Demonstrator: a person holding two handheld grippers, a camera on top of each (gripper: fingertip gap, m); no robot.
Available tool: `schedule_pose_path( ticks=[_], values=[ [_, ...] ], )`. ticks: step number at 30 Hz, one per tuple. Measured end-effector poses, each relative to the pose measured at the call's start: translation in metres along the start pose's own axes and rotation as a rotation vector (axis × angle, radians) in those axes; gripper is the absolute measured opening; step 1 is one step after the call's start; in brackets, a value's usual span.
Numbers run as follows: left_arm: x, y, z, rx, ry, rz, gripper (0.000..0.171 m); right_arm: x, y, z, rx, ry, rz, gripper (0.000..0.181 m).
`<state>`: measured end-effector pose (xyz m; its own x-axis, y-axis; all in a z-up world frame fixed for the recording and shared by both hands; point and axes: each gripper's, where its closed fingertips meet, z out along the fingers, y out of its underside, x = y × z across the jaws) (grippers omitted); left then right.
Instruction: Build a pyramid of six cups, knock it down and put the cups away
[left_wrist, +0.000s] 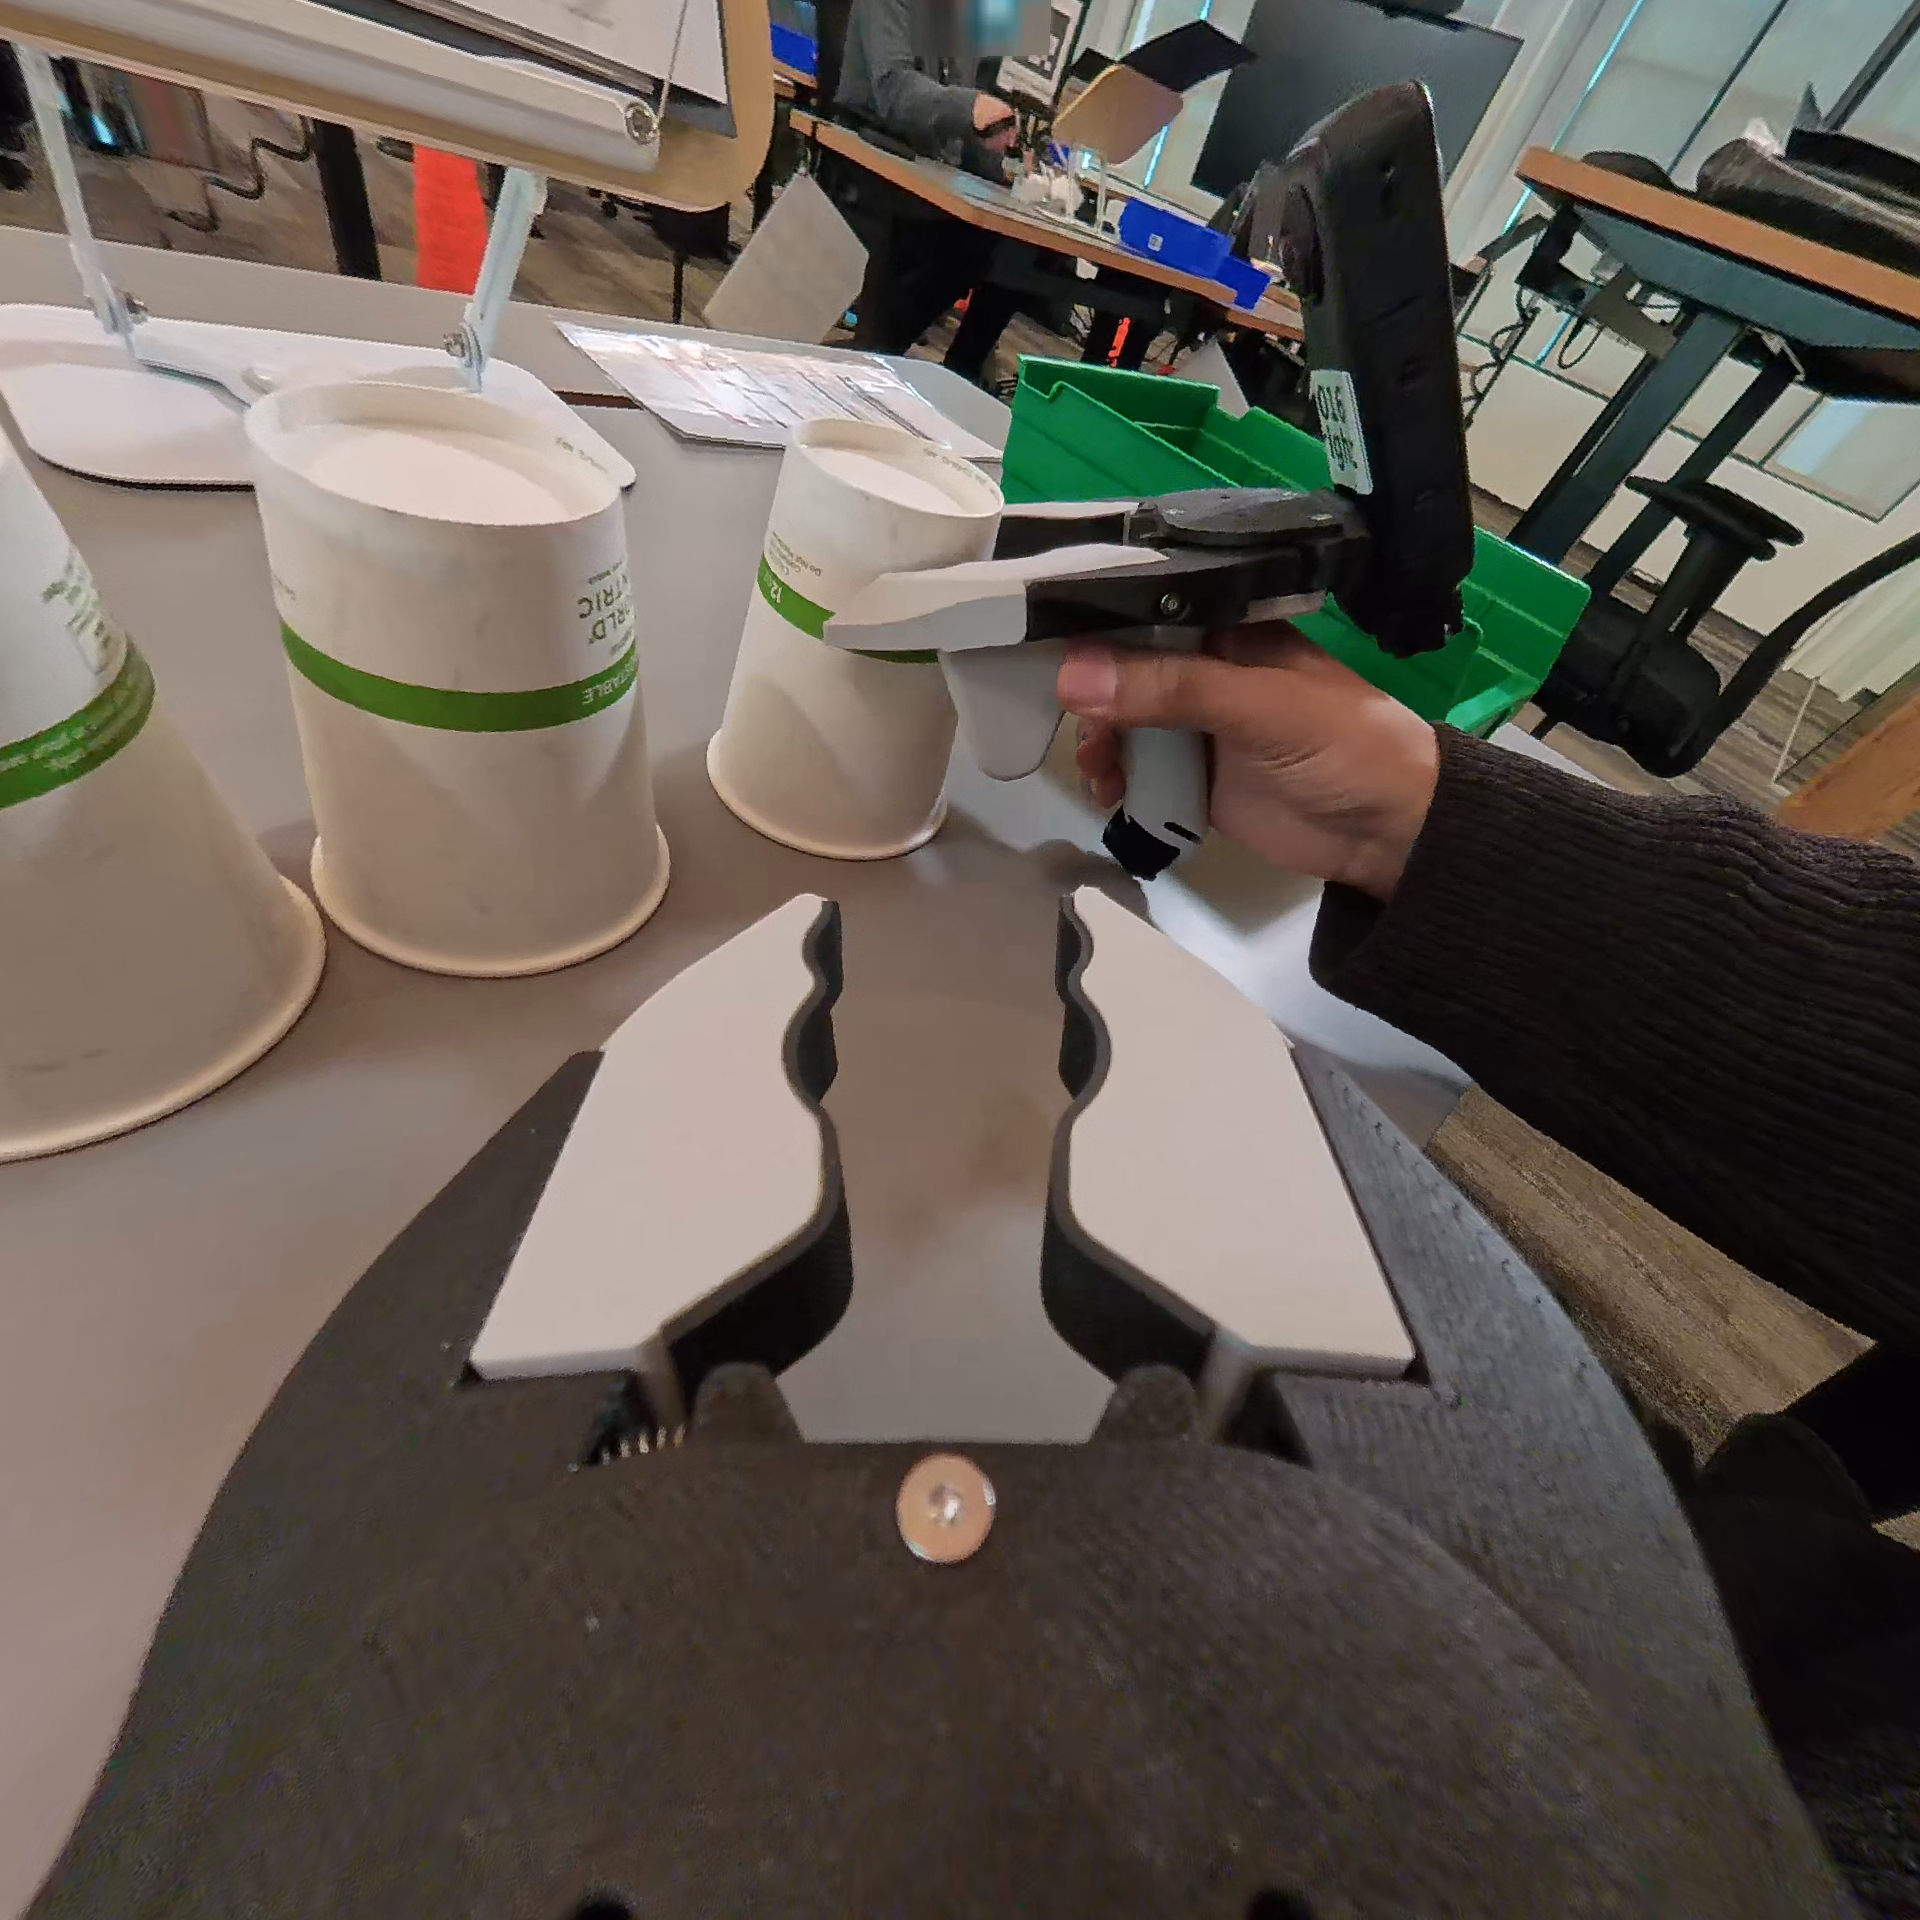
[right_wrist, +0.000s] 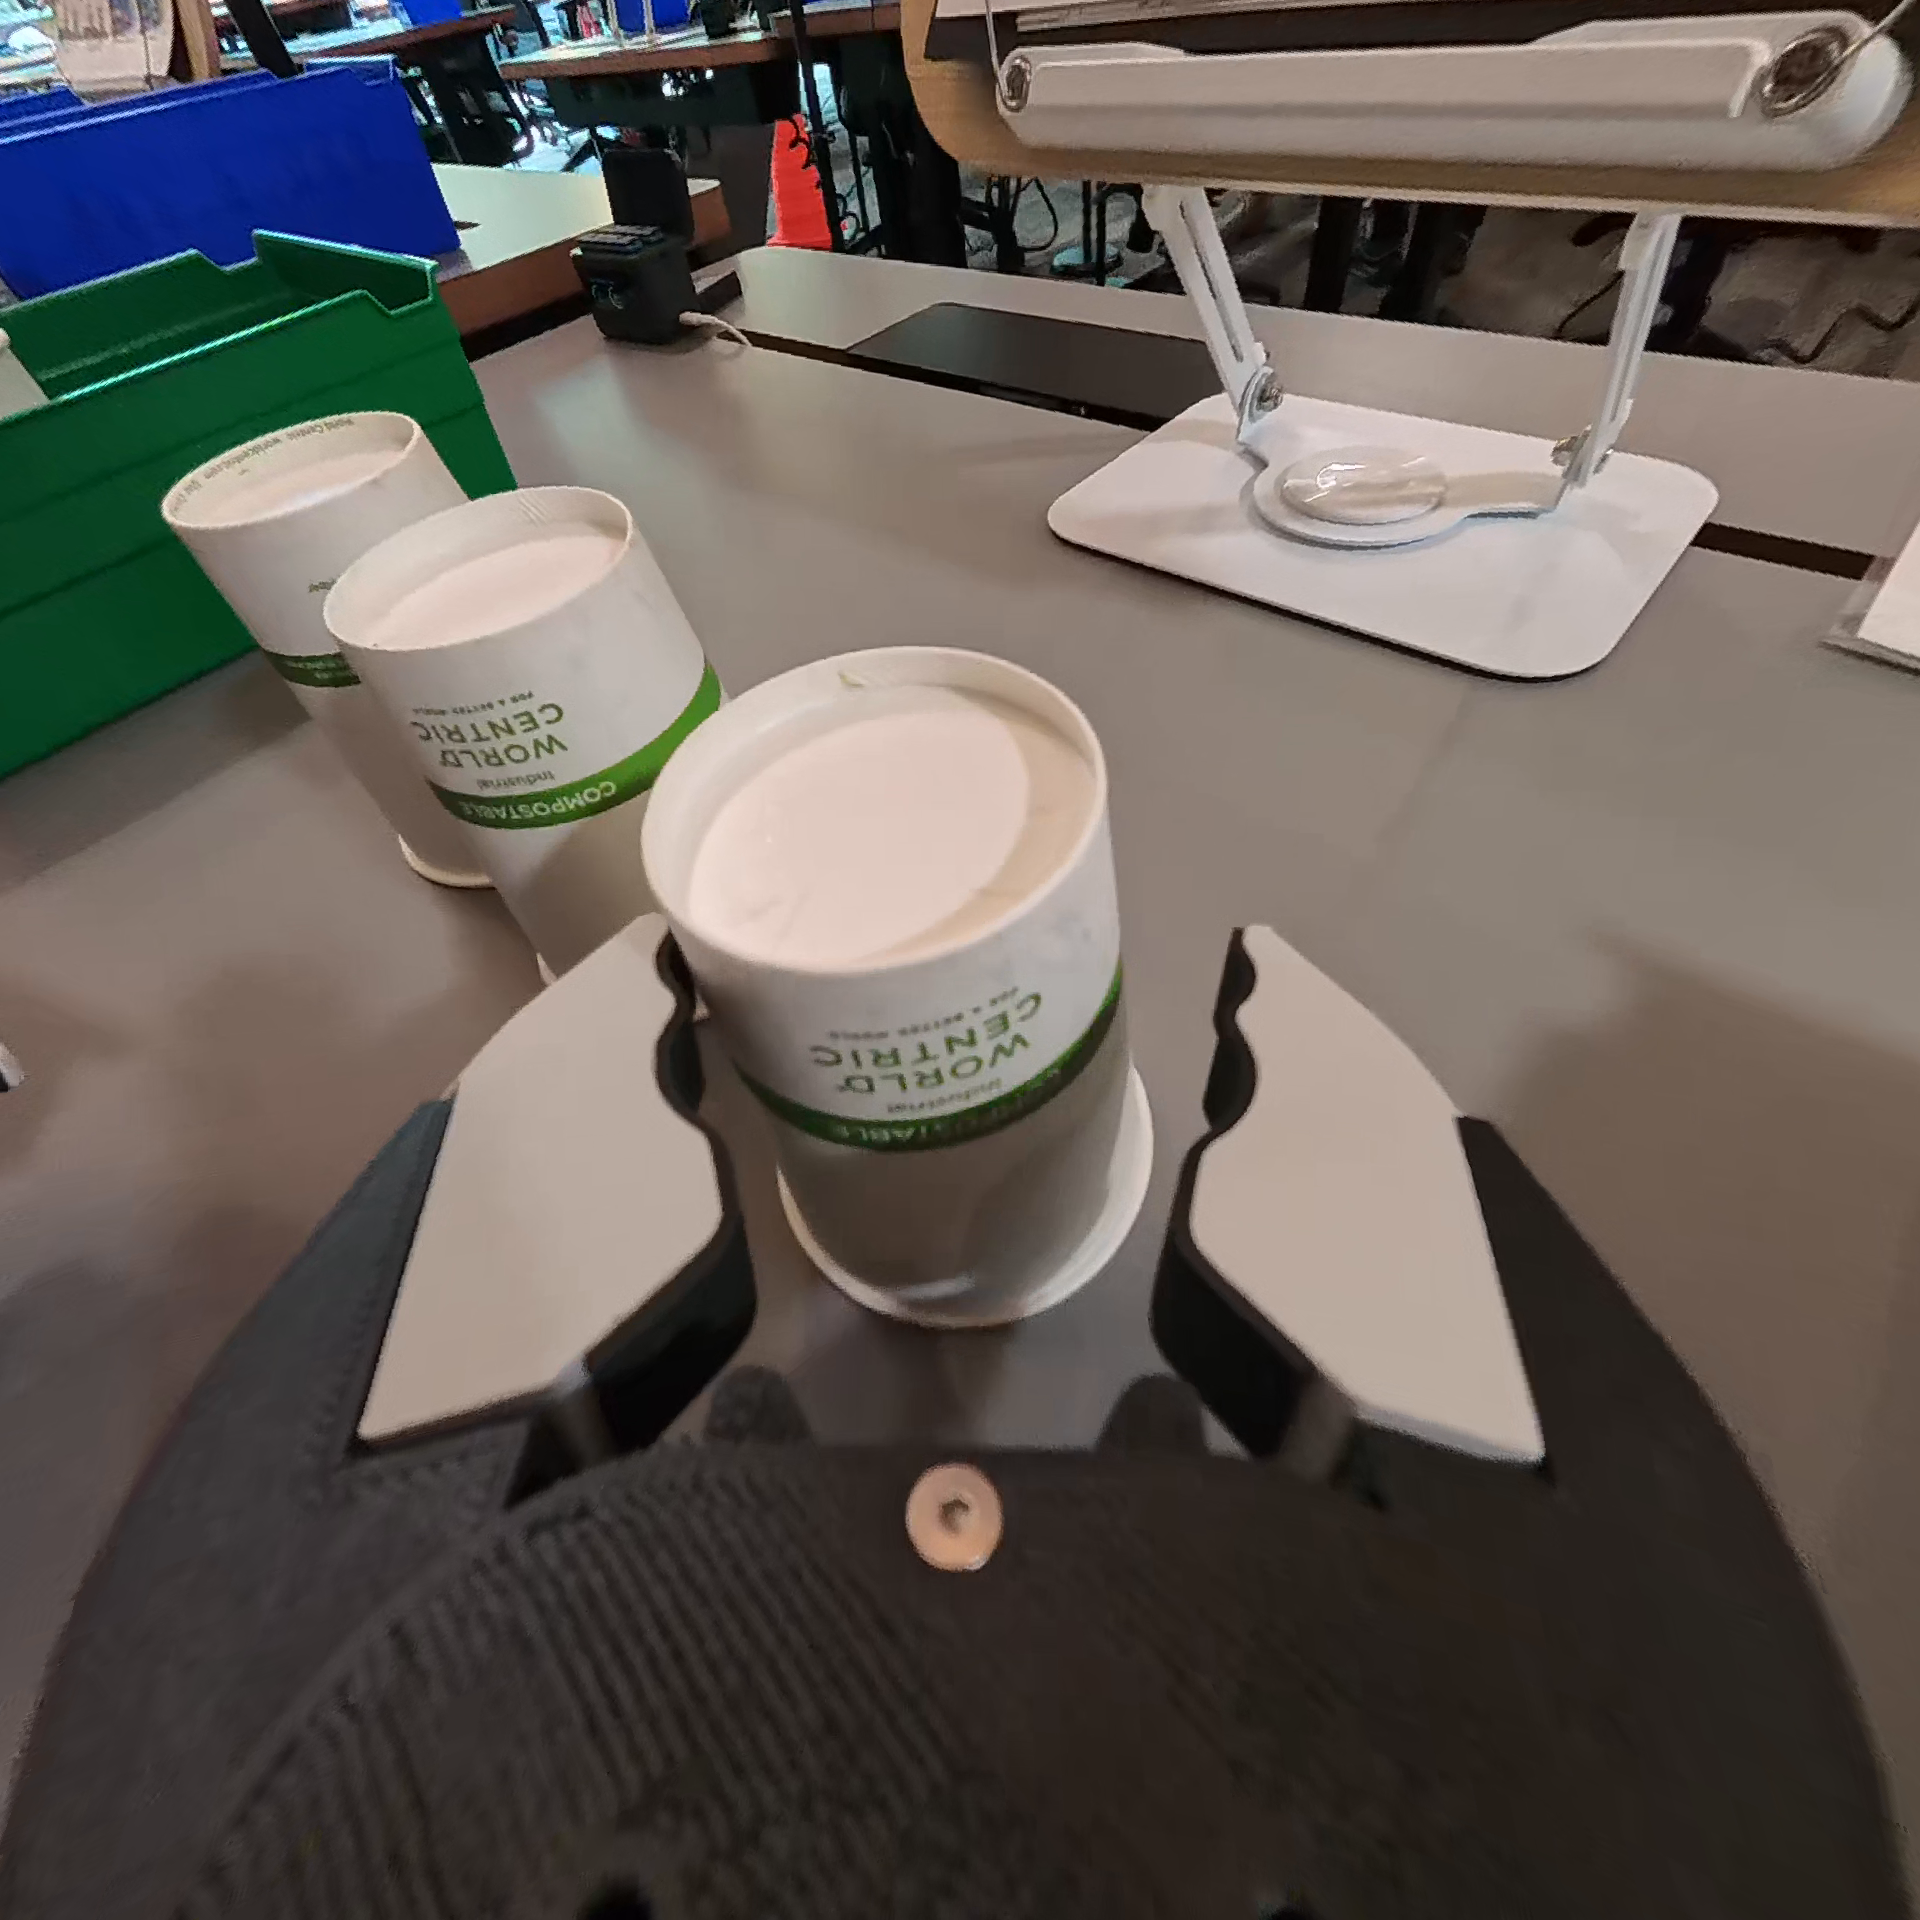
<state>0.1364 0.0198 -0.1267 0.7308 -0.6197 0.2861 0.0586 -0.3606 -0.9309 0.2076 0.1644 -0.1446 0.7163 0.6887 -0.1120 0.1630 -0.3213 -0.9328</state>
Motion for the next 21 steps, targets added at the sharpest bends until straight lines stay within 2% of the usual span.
schedule_pose_path(
  ticks=[4, 12, 21],
  values=[
    [0.002, 0.002, 0.005, -0.012, 0.013, -0.002, 0.04, -0.004, 0.006, -0.002, -0.032, -0.037, 0.006, 0.08],
    [0.003, 0.006, 0.009, -0.035, 0.037, -0.042, 0.04, -0.002, 0.007, -0.003, -0.024, -0.024, 0.011, 0.079],
    [0.008, 0.011, 0.01, -0.056, 0.06, -0.051, 0.04, -0.026, 0.006, 0.01, -0.034, -0.11, -0.028, 0.079]
  ],
)
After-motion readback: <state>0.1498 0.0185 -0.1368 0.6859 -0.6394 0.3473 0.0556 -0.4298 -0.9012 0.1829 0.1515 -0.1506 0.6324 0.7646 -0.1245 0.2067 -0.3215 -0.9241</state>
